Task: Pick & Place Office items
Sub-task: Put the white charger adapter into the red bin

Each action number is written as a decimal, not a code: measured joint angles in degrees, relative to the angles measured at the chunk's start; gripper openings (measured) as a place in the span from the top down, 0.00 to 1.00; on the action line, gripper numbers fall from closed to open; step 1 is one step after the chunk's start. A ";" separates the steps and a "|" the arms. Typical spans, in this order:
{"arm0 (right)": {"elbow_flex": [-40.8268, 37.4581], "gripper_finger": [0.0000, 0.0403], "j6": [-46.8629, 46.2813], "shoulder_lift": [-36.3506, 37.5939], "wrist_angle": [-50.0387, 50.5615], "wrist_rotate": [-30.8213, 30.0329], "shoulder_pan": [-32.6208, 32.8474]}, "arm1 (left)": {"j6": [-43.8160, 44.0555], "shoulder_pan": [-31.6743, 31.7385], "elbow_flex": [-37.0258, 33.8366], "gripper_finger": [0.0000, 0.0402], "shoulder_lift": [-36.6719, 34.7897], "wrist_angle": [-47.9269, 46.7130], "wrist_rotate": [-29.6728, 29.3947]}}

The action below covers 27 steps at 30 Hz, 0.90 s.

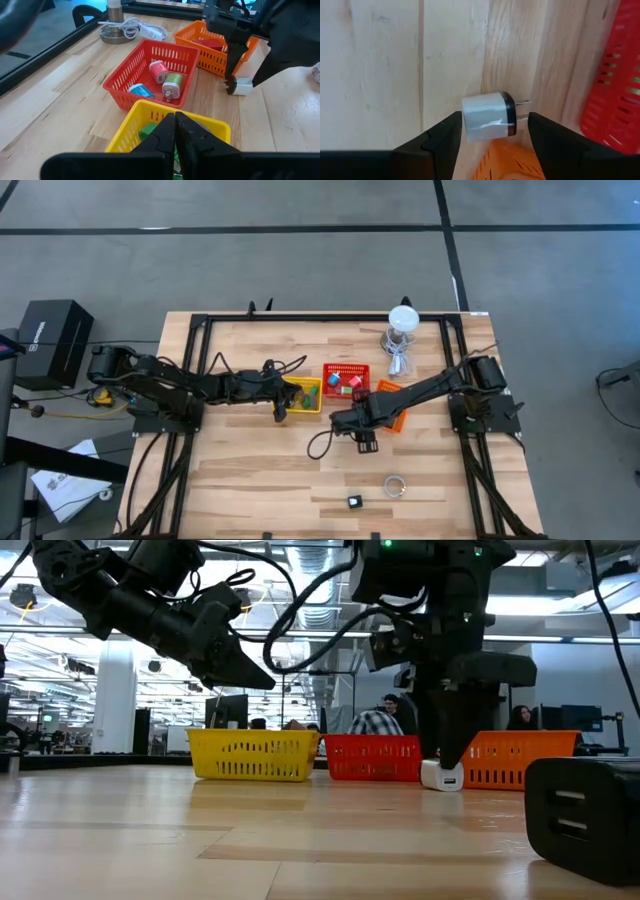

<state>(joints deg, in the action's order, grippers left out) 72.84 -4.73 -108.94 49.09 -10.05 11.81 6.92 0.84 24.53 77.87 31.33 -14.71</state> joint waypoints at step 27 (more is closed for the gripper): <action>0.07 0.47 -0.20 -1.06 -1.32 2.76 -0.39 | -0.01 -0.01 0.00 0.99 0.00 0.00 -0.01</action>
<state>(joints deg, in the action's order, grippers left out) 72.90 -4.93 -110.00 47.78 -7.29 11.42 6.91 0.83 24.53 77.87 31.33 -14.72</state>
